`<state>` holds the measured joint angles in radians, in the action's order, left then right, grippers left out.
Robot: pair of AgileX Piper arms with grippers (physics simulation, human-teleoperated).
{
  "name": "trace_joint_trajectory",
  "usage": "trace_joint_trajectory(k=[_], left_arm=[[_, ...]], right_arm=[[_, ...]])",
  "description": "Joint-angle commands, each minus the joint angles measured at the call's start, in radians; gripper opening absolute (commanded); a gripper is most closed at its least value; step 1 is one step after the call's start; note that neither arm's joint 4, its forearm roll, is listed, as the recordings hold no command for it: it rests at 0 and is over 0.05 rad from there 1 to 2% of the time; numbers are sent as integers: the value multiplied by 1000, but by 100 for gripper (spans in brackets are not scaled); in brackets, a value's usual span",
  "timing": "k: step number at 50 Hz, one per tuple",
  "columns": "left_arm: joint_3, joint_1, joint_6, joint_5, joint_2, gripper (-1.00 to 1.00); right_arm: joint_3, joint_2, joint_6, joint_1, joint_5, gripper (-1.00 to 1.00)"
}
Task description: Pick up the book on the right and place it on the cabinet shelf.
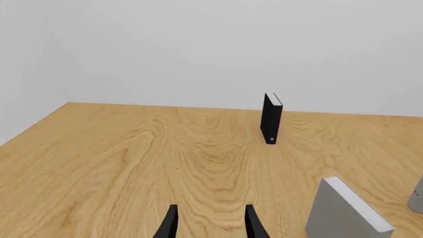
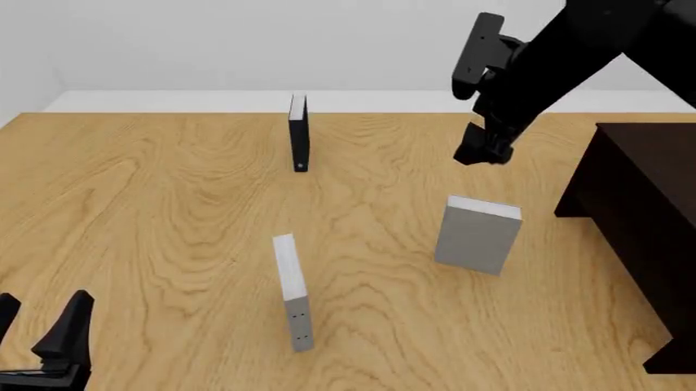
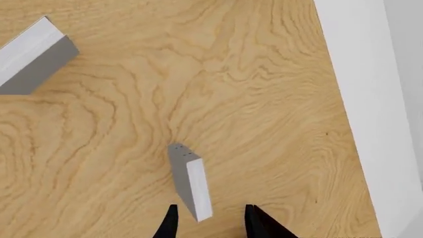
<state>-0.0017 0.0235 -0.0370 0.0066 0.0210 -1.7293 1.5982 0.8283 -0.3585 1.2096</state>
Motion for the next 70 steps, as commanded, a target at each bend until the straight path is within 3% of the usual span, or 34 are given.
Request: trace_joint_trajectory(k=[1, 9, 17, 33, 46, 70], left_arm=[[0, 4, 0, -6, 5, 100], [0, 6, -3, -7, 6, 100], [0, 6, -6, -4, 2, 100], [0, 5, -2, -6, 3, 100], [0, 4, 0, -4, 1, 100], [0, 10, -3, -6, 5, 100]], right_arm=[[20, 36, 24, 33, -39, 100], [79, 43, 13, 22, -69, 100], [100, 82, 34, 73, -110, 100], [130, 103, -29, 15, -147, 100], [157, 111, -48, 27, -178, 100], [217, 149, -13, 72, -241, 100]])
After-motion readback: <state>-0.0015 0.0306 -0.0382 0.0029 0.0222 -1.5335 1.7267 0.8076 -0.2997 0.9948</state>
